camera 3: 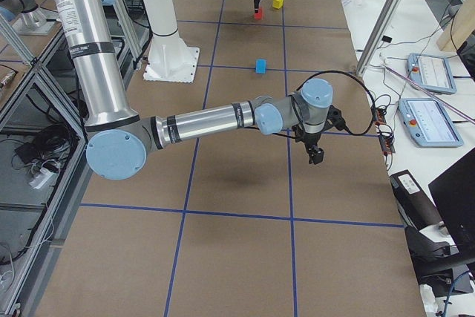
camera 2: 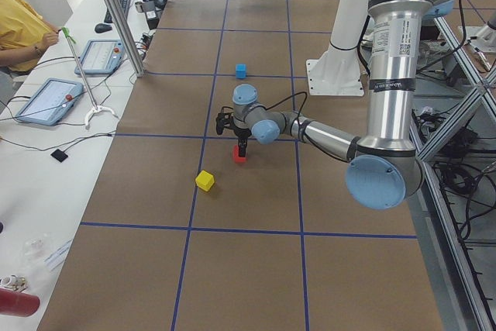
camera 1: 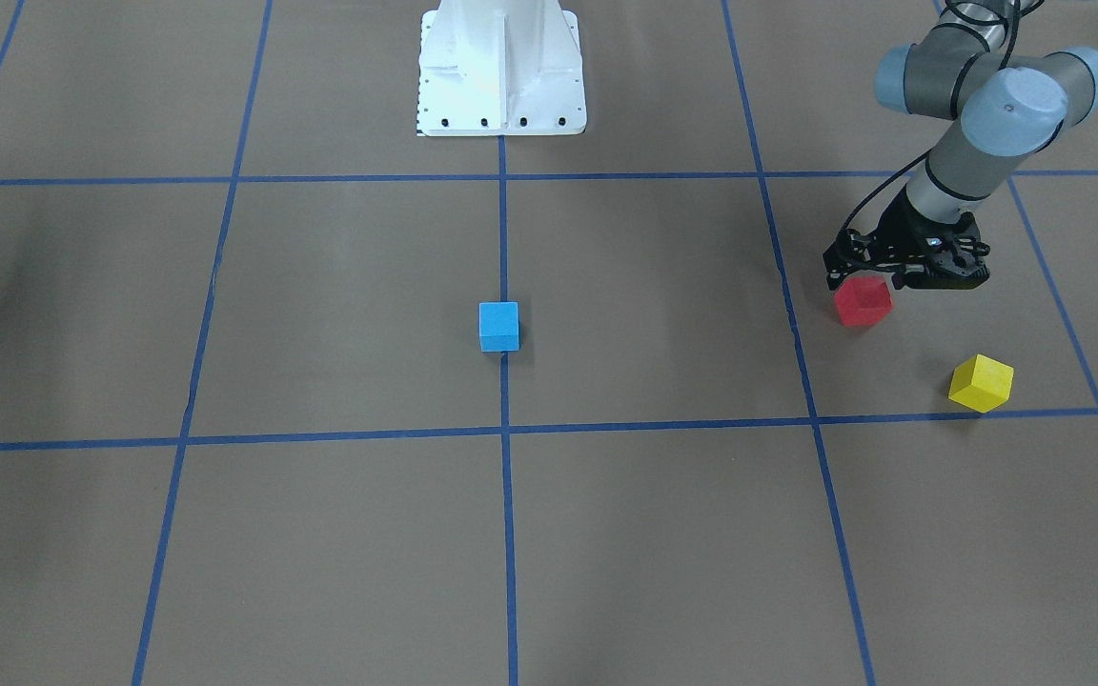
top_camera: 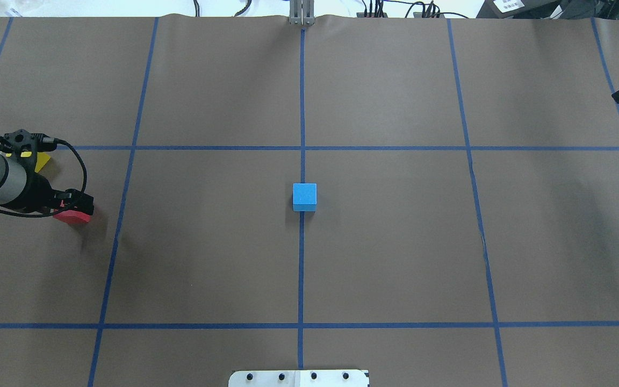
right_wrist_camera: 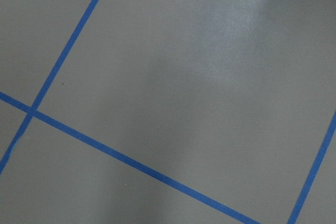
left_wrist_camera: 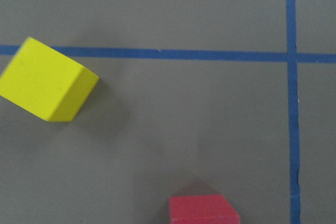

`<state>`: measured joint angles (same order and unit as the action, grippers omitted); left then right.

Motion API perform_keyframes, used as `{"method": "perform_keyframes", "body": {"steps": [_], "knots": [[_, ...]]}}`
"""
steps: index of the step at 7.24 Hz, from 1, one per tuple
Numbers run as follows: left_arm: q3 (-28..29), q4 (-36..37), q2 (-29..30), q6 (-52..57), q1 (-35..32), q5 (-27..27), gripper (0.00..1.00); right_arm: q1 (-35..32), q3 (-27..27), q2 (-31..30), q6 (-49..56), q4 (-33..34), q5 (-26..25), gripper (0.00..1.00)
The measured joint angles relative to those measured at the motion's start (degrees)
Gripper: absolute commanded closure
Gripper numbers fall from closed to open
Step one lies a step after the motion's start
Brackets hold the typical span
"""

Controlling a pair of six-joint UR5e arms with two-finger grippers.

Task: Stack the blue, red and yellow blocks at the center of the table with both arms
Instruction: 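Grasp the red cube with the left gripper and lift it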

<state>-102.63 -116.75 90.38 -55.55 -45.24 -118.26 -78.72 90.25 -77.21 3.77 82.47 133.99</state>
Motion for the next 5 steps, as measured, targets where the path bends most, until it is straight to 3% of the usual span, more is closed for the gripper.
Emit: {"method": "perform_keyframes", "body": {"steps": [3,4,5], "knots": [[0.84,0.03,0.18,0.56,0.8,0.13,0.01,-0.03,0.01,-0.11,0.11,-0.02,-0.04,0.0],[1.33,0.03,0.29,1.95,0.82,0.13,0.08,-0.03,0.01,-0.09,0.1,-0.02,-0.09,0.0],[2.1,0.03,0.44,3.87,0.85,0.14,0.56,-0.03,-0.03,-0.06,0.1,-0.03,-0.12,0.0]]}}
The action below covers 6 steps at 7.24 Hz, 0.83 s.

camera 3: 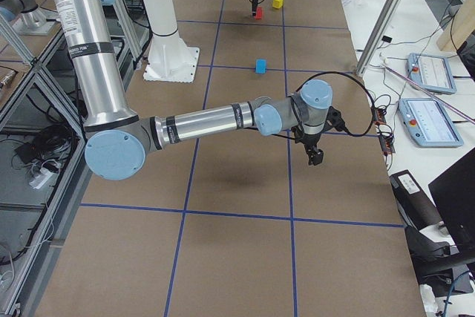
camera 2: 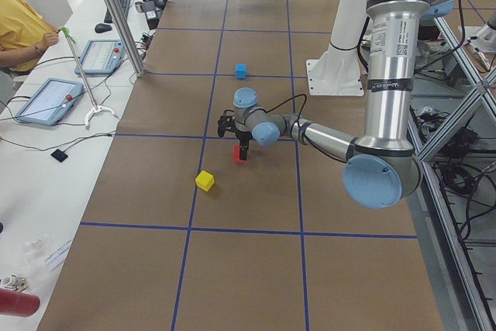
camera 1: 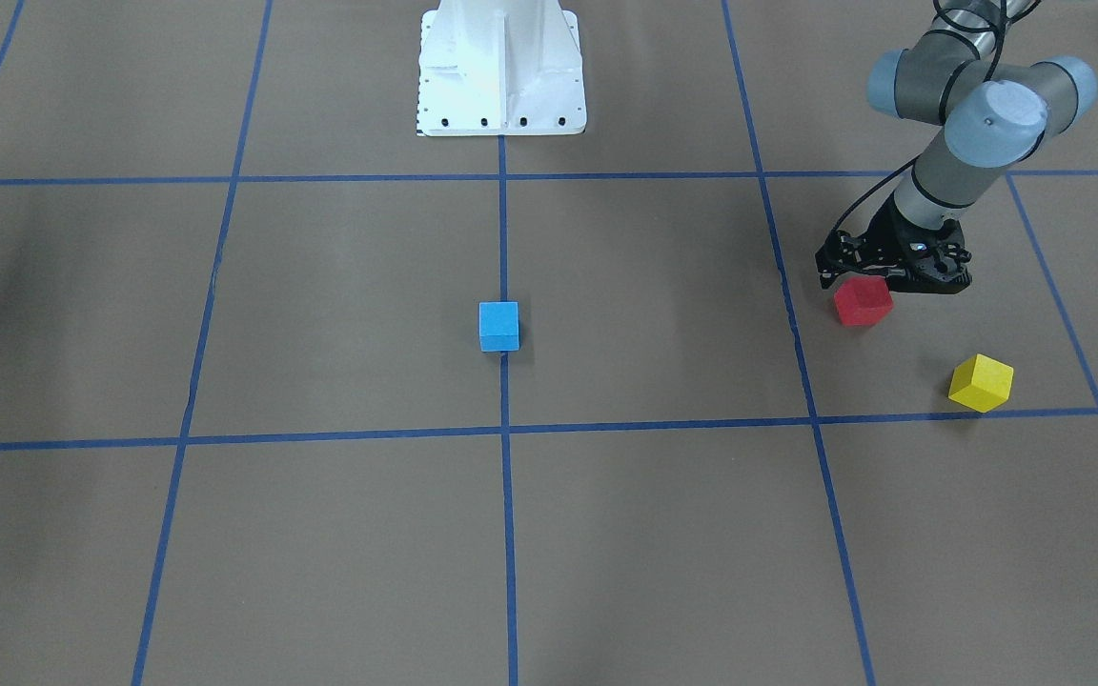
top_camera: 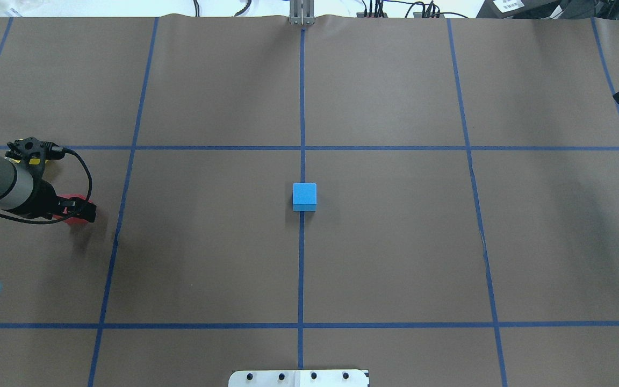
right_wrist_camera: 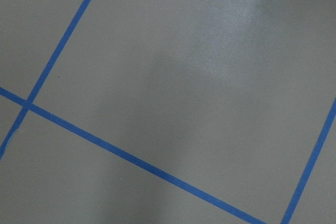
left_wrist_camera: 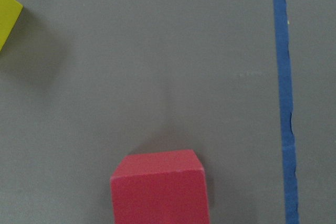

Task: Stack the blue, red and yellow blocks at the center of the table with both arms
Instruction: 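Grasp the red cube with the left gripper and lift it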

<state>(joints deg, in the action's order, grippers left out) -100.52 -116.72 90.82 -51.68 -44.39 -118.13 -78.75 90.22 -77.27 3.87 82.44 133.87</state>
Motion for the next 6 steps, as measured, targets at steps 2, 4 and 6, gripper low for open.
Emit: {"method": "perform_keyframes", "body": {"steps": [2,4,6], "knots": [[0.82,0.0,0.34,1.48,0.0,0.0,1.0,0.0,-0.09,0.07,-0.06,0.0,-0.05,0.0],[-0.23,0.23,0.59,1.7,-0.06,-0.24,1.0,0.0,-0.18,0.1,-0.07,0.0,-0.17,0.0],[-3.99,8.22,4.92,1.66,-0.34,-0.62,1.0,0.0,-0.21,0.05,-0.48,0.0,-0.21,0.0]]}}
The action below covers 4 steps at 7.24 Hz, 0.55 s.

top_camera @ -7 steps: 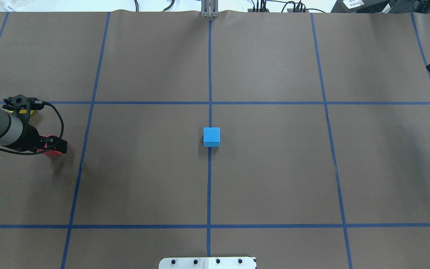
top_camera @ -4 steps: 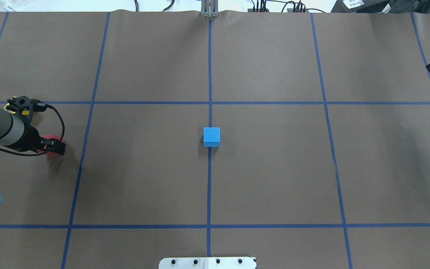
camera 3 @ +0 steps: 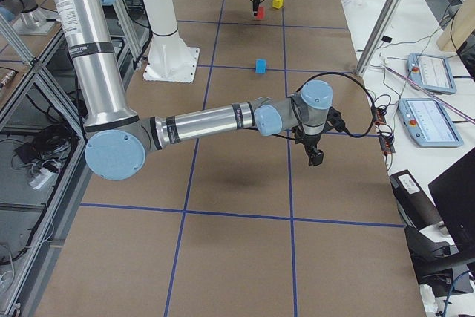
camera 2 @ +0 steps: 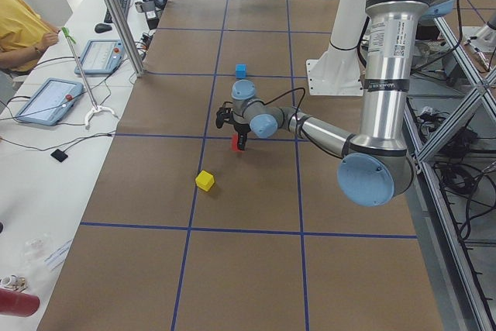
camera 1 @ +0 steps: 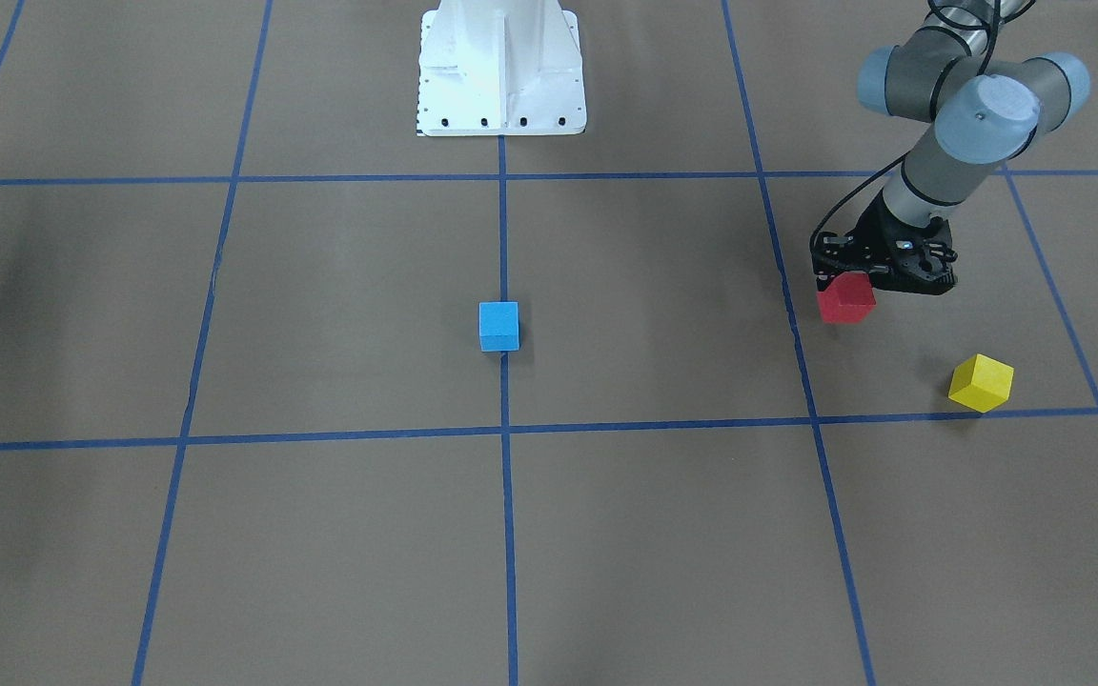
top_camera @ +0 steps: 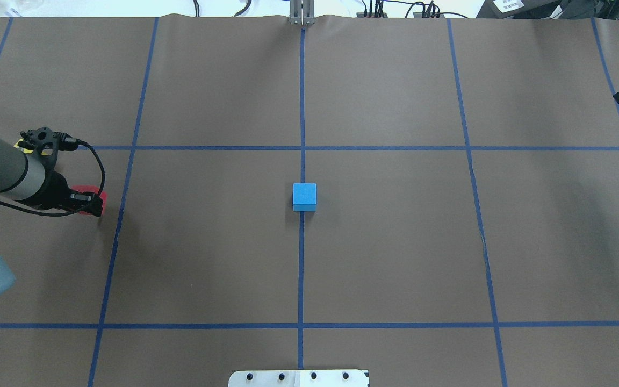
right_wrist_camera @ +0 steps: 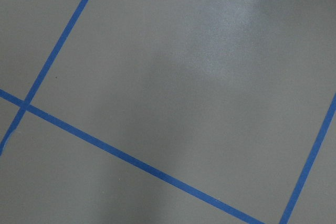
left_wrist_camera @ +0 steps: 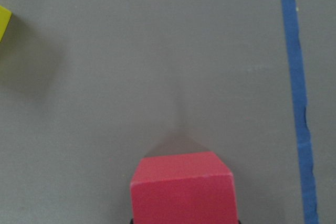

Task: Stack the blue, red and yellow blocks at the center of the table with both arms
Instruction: 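Grasp the red cube with the left gripper and lift it, then carry the red cube with the left gripper over the blue cube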

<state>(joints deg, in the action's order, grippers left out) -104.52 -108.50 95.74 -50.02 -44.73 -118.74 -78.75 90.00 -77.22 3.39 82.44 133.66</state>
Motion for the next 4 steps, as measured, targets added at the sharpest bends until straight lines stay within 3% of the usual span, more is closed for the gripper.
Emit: {"method": "perform_keyframes", "body": {"steps": [2,4], "knots": [[-2.46,15.98,12.45,-0.02,0.61,0.38,1.0,0.0,-0.01,-0.03,-0.2,0.0,-0.06,0.0],[2.2,21.71,25.1,-1.17,3.73,0.85,1.0,0.0,-0.01,-0.12,-0.22,0.0,-0.07,0.0]]}}
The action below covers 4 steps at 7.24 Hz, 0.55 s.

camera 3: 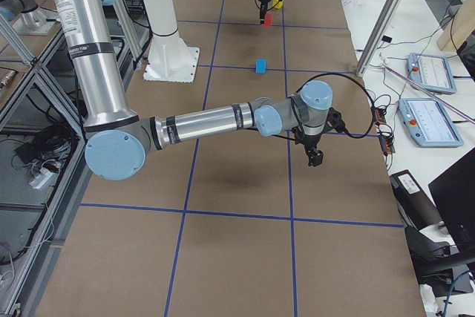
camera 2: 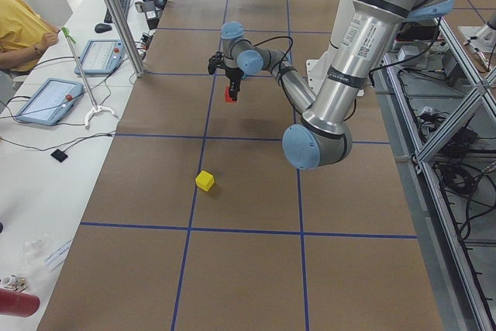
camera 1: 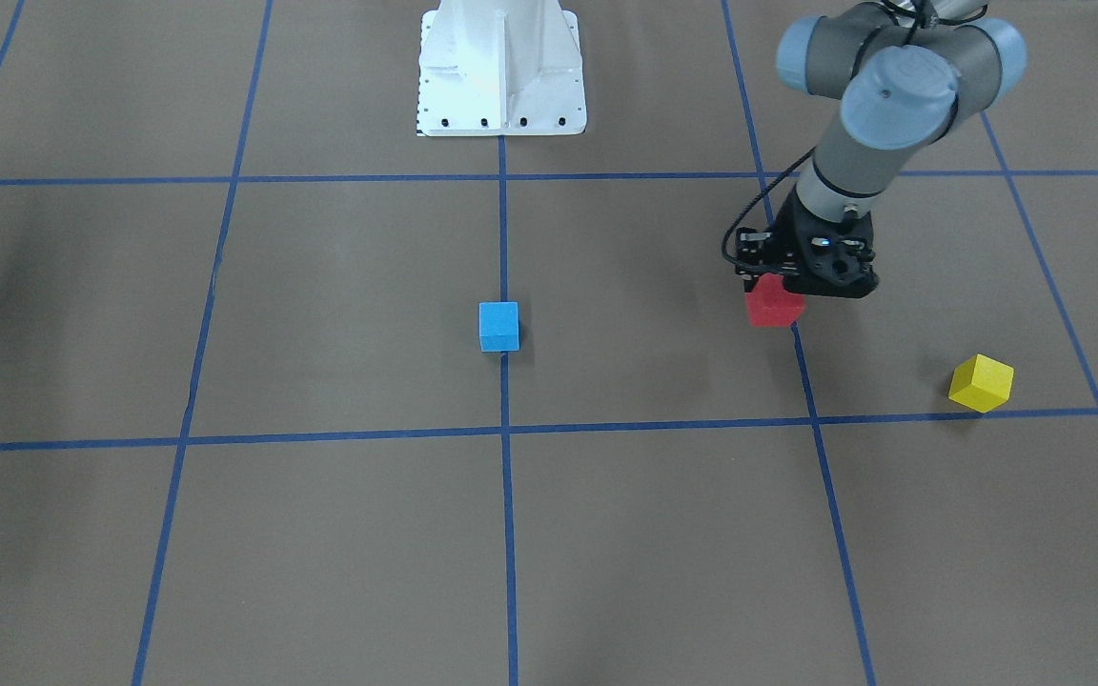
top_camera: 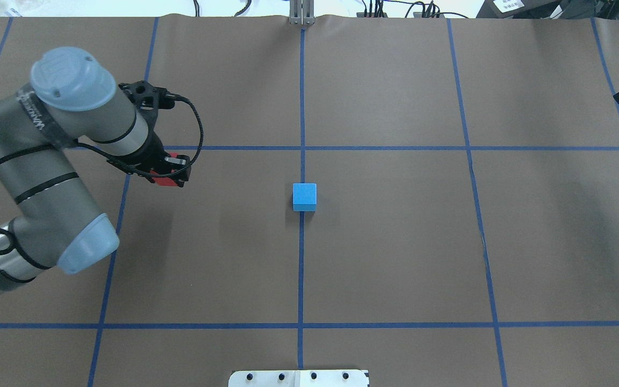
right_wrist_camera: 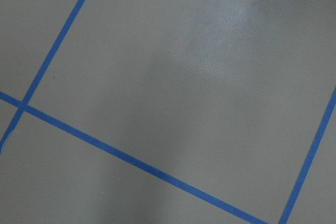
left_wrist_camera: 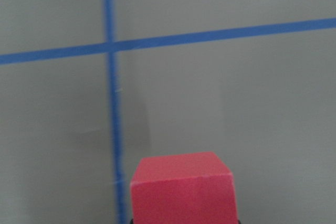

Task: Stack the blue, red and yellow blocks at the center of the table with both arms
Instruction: 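Carry the red cube with the left gripper over the blue cube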

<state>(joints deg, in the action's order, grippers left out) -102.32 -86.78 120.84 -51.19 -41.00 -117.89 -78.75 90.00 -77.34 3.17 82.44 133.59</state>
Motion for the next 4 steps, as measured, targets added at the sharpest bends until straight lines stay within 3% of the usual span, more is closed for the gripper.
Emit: {"method": "perform_keyframes", "body": {"steps": [2,4], "knots": [[10.12,0.81,13.13,-4.83,4.35,3.18,1.0,0.0,-0.01,-0.07,0.0,0.0,-0.02,0.0],[17.63,0.77,21.34,-6.98,8.88,6.89,1.0,0.0,-0.07,-0.09,0.01,0.0,-0.08,0.0]]}}
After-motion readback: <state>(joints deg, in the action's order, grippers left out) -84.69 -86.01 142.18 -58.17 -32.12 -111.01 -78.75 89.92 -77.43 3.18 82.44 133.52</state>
